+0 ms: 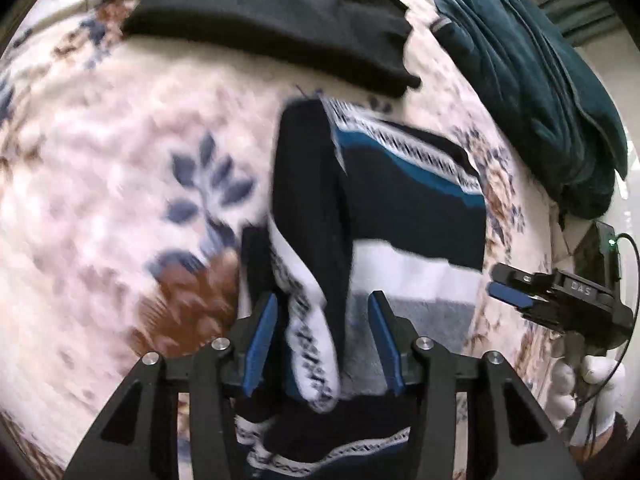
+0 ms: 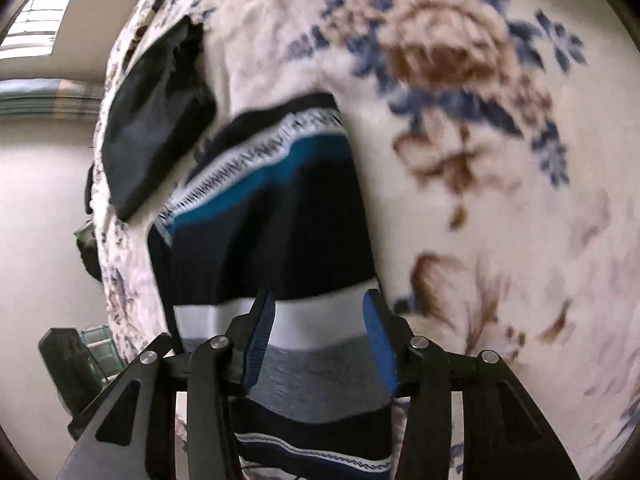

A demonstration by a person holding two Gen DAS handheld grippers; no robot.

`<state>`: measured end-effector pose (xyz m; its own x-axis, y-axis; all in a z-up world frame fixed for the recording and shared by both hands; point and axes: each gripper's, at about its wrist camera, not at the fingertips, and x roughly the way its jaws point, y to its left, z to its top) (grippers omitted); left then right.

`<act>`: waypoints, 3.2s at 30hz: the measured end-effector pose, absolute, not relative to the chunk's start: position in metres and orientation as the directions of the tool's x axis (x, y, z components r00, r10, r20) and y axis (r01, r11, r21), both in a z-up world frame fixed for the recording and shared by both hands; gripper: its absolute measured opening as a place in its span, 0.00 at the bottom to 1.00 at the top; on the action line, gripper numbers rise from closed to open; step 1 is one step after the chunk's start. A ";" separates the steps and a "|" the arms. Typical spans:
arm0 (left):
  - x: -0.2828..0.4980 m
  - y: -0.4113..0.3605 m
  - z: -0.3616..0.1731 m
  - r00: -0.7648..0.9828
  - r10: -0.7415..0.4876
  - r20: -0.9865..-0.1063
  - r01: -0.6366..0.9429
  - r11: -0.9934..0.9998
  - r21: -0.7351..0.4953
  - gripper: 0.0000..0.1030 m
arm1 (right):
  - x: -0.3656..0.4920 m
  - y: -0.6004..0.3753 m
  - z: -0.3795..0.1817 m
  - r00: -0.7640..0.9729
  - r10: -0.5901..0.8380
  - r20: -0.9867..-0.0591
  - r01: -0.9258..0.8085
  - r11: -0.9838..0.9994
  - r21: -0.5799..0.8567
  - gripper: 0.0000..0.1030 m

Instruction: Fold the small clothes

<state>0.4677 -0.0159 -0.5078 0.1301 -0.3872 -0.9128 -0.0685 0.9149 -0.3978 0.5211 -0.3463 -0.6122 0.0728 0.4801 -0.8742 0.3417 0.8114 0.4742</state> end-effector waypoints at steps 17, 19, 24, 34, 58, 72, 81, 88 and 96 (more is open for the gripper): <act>0.505 0.035 -0.516 0.239 -0.422 -0.875 -0.216 0.855 -0.471 0.42 | 0.502 -0.337 -0.638 -0.006 0.476 -0.879 0.359 0.822 0.443 0.56; 0.521 0.025 -0.533 0.201 -0.439 -0.876 -0.202 0.856 -0.476 0.48 | 0.500 -0.340 -0.643 -0.014 0.481 -0.877 0.371 0.817 0.442 0.56; 0.552 -0.001 -0.559 0.145 -0.400 -0.905 -0.132 0.898 -0.419 0.08 | 0.494 -0.346 -0.654 -0.033 0.517 -0.855 0.408 0.788 0.461 0.58; 0.548 0.028 -0.542 0.191 -0.461 -0.867 -0.174 0.853 -0.492 0.20 | 0.490 -0.349 -0.655 -0.031 0.537 -0.843 0.413 0.775 0.479 0.58; 0.453 0.017 -0.523 0.117 -0.383 -0.916 -0.152 0.905 -0.397 0.28 | 0.437 -0.347 -0.649 -0.059 0.621 -0.782 0.420 0.726 0.545 0.58; 0.373 0.055 -0.479 0.188 -0.488 -0.852 -0.104 0.853 -0.512 0.58 | 0.344 -0.327 -0.616 -0.046 0.492 -0.869 0.415 0.801 0.432 0.58; 0.295 0.054 -0.450 0.046 -0.499 -0.865 -0.048 0.864 -0.501 0.58 | 0.220 -0.307 -0.560 -0.038 0.474 -0.880 0.532 0.755 0.384 0.58; 0.208 0.068 -0.486 -0.040 -0.435 -0.900 -0.061 0.900 -0.432 0.57 | 0.149 -0.312 -0.565 -0.088 0.426 -0.900 0.541 0.779 0.316 0.58; 0.146 0.067 -0.503 -0.040 -0.404 -0.914 -0.137 0.908 -0.396 0.54 | 0.093 -0.313 -0.602 -0.086 0.469 -0.879 0.574 0.745 0.341 0.58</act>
<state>0.1458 0.0668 -0.5030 -0.0403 -0.4041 -0.9138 -0.1368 0.9082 -0.3955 0.0934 -0.3126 -0.6019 -0.0862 0.4692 -0.8789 0.5738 0.7446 0.3412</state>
